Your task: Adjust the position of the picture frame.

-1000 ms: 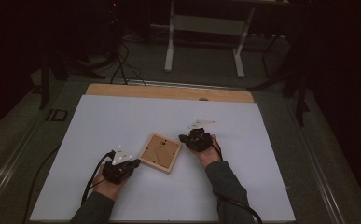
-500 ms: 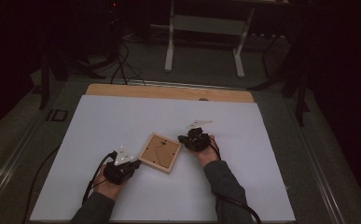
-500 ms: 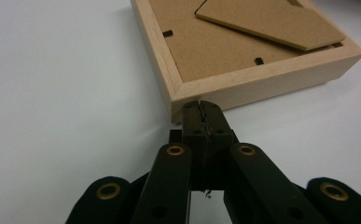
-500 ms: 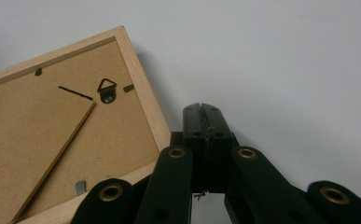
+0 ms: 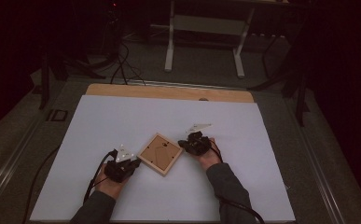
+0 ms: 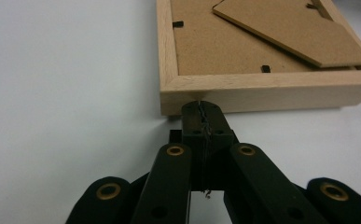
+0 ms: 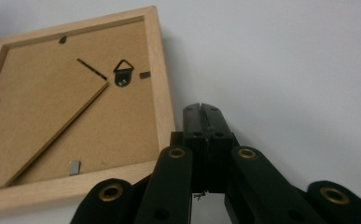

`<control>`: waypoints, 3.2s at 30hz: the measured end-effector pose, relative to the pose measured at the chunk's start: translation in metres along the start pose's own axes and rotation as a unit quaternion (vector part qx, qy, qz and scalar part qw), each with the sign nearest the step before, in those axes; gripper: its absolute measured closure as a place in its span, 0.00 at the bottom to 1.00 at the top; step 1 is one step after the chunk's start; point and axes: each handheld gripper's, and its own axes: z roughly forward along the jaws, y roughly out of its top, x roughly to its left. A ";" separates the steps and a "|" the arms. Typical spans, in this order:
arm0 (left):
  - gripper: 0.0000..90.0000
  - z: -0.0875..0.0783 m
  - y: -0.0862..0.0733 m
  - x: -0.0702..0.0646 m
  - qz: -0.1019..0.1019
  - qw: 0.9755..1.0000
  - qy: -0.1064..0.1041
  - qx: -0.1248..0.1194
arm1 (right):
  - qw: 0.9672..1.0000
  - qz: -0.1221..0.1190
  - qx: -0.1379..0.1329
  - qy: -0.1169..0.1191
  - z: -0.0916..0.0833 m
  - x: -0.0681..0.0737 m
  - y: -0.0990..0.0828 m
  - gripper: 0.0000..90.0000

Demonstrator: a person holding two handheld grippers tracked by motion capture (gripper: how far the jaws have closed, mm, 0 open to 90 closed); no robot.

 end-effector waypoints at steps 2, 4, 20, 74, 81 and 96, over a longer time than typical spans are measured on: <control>1.00 0.000 0.001 -0.001 0.001 1.000 -0.001 0.000 | 1.000 -0.004 0.002 0.002 -0.001 0.001 -0.001 1.00; 1.00 0.001 0.003 -0.004 0.005 1.000 -0.001 0.006 | 1.000 -0.006 0.004 0.002 -0.003 0.002 -0.002 1.00; 1.00 0.012 0.015 -0.014 0.014 1.000 0.000 0.012 | 1.000 -0.013 0.004 0.009 -0.019 0.005 -0.018 1.00; 1.00 0.021 0.026 0.003 -0.025 0.999 0.012 0.029 | 0.999 -0.032 0.006 0.034 -0.034 0.036 -0.041 1.00; 1.00 0.021 0.026 0.002 -0.026 0.999 0.012 0.029 | 0.999 -0.029 0.005 0.032 -0.033 0.036 -0.041 1.00; 1.00 0.021 0.025 0.001 -0.027 0.999 0.012 0.027 | 0.999 -0.025 0.002 0.029 -0.033 0.033 -0.041 0.98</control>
